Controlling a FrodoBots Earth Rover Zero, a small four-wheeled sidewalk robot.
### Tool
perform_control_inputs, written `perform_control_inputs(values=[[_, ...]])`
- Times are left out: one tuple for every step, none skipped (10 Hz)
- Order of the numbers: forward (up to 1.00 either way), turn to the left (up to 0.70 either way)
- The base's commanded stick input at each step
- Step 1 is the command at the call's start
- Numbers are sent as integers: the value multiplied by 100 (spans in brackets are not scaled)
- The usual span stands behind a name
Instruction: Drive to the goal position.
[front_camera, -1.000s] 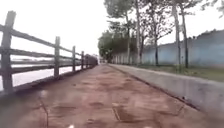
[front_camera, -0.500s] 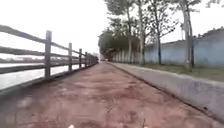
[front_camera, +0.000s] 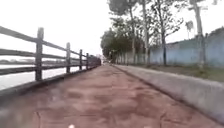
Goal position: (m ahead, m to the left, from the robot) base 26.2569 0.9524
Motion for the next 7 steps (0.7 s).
perform_control_inputs(values=[[100, 8], [100, 8], [100, 8], [100, 4], [100, -32], [100, -32], [100, 7]])
